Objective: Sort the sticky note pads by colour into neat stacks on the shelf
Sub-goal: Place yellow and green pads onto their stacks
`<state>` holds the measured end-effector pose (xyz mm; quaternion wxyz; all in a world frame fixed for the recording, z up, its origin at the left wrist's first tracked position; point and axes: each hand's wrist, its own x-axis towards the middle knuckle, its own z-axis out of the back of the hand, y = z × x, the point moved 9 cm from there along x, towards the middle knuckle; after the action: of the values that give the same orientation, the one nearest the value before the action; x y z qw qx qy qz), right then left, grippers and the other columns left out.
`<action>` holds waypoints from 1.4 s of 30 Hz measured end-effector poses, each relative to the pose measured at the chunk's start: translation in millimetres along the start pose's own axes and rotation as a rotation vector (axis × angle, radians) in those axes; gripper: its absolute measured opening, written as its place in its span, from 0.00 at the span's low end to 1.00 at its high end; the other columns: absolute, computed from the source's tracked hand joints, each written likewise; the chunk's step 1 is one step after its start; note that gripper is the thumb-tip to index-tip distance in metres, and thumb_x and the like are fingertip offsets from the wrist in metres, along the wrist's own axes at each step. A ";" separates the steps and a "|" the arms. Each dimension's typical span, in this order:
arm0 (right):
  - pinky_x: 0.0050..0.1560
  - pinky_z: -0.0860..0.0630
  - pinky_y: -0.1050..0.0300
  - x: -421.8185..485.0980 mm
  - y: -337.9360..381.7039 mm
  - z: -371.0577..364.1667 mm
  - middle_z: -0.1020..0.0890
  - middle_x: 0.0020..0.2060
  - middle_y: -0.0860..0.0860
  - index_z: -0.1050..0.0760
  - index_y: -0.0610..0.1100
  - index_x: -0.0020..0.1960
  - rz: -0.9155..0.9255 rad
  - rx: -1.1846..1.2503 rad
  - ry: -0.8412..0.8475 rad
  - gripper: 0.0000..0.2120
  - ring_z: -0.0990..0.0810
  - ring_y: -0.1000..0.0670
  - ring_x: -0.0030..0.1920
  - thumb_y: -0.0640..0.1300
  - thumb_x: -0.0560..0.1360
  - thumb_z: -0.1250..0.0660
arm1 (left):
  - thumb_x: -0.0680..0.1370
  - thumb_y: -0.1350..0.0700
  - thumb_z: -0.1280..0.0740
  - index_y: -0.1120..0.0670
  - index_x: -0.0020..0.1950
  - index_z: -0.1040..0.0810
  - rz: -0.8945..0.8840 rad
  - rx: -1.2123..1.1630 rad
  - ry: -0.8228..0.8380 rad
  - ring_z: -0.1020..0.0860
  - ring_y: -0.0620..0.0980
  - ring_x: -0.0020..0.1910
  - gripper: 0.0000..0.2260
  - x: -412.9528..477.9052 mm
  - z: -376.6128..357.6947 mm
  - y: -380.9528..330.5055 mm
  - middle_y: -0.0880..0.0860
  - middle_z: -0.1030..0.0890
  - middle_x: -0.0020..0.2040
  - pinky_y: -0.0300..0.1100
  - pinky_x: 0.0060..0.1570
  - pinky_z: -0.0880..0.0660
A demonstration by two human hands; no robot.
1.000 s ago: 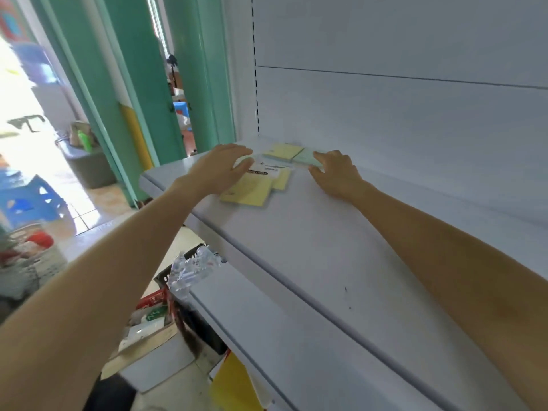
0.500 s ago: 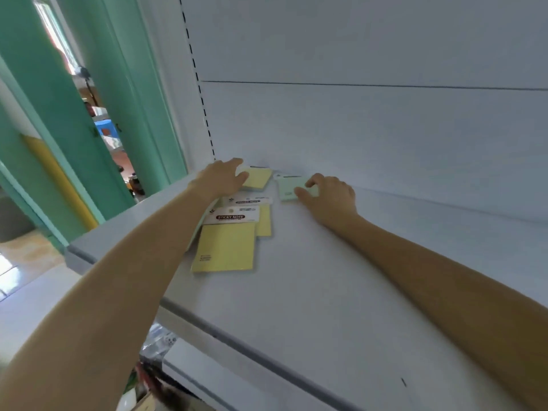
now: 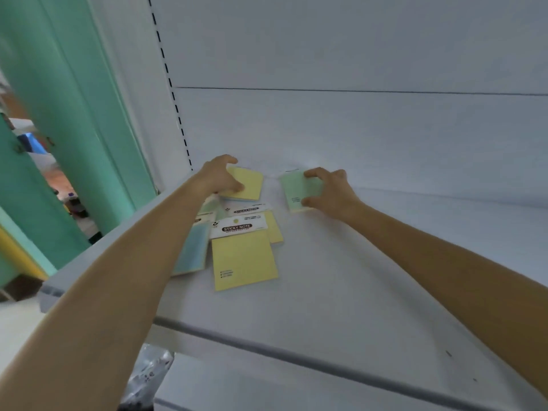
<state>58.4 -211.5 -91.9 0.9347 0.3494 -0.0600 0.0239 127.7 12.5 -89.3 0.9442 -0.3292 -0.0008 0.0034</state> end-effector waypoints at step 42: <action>0.25 0.32 0.75 -369.0 -359.6 379.1 0.24 0.50 0.46 0.26 0.44 0.61 -0.383 0.449 -0.707 0.22 0.26 0.50 0.41 0.27 0.72 0.44 | 0.72 0.71 0.37 0.55 0.68 0.30 -0.531 -0.694 0.314 0.29 0.51 0.49 0.26 -257.0 -317.4 -473.6 0.54 0.31 0.53 0.39 0.43 0.29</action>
<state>-312.6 -732.6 -89.6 0.7456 0.5348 -0.3028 -0.2576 -125.4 -557.5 -43.2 0.7349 -0.6109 0.0570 -0.2888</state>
